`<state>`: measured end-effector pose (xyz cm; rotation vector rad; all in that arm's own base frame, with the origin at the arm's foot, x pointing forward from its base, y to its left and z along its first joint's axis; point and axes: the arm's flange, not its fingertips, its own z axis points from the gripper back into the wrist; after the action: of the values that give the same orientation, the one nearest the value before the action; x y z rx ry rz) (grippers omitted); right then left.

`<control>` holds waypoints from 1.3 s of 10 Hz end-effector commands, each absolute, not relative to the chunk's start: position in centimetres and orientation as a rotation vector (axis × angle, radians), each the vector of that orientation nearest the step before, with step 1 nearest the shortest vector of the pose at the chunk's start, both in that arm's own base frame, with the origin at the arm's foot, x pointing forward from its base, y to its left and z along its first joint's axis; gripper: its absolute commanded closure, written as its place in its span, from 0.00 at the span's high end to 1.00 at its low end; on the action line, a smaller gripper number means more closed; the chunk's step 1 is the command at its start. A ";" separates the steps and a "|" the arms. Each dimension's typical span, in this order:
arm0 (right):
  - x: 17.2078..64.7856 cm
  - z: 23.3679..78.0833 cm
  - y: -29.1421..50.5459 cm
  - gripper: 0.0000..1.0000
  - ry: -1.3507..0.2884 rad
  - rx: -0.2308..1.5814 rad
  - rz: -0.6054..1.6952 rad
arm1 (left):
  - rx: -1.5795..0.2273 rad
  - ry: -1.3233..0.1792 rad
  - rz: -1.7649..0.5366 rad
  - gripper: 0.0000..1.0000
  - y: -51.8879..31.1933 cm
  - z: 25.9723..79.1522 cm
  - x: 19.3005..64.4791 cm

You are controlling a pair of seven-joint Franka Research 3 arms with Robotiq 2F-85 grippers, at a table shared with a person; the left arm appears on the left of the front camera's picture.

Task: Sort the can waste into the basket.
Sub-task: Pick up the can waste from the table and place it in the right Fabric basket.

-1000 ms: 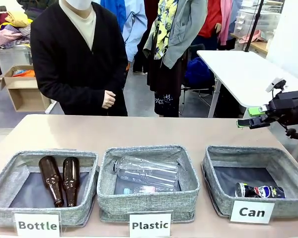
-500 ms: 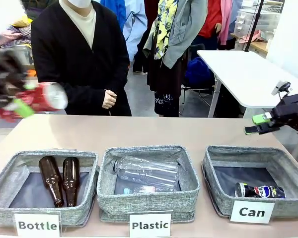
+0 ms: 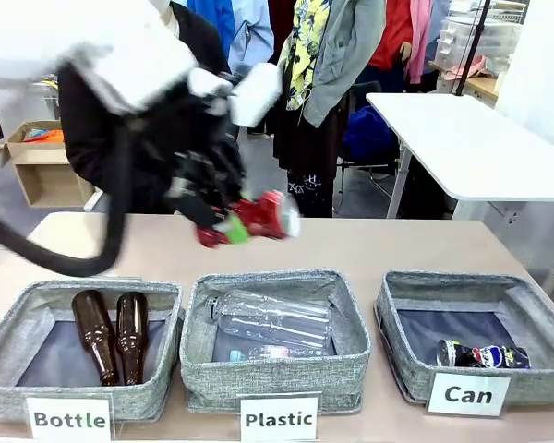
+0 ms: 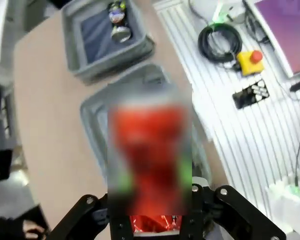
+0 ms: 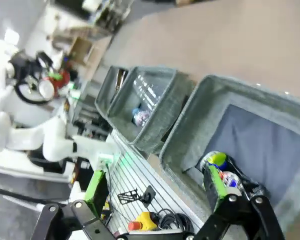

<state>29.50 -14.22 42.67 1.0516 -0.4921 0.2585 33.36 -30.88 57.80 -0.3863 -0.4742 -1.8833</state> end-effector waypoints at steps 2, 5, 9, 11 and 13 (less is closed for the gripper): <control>24.3 41.7 -18.1 1.00 -0.557 0.959 0.072 | -0.679 -0.369 -1.802 0.39 -40.1 56.3 37.4; 20.1 38.7 -21.3 1.00 -0.564 0.906 -0.030 | -0.825 -0.359 -1.556 0.39 -50.1 53.1 36.2; 20.8 40.1 -24.9 1.00 -0.579 0.919 -0.034 | -0.741 -0.444 -1.499 0.39 -57.1 49.0 36.5; 20.8 40.1 -24.9 1.00 -0.579 0.919 -0.034 | -0.721 -0.482 -1.507 0.39 -57.8 47.9 37.5; 20.8 40.1 -24.9 1.00 -0.579 0.919 -0.034 | -0.715 -0.498 -1.518 0.39 -57.9 47.6 37.7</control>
<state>20.61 -24.99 39.75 0.9237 -0.5722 -0.0274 38.05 -57.37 46.76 -0.7138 -0.4946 -1.5305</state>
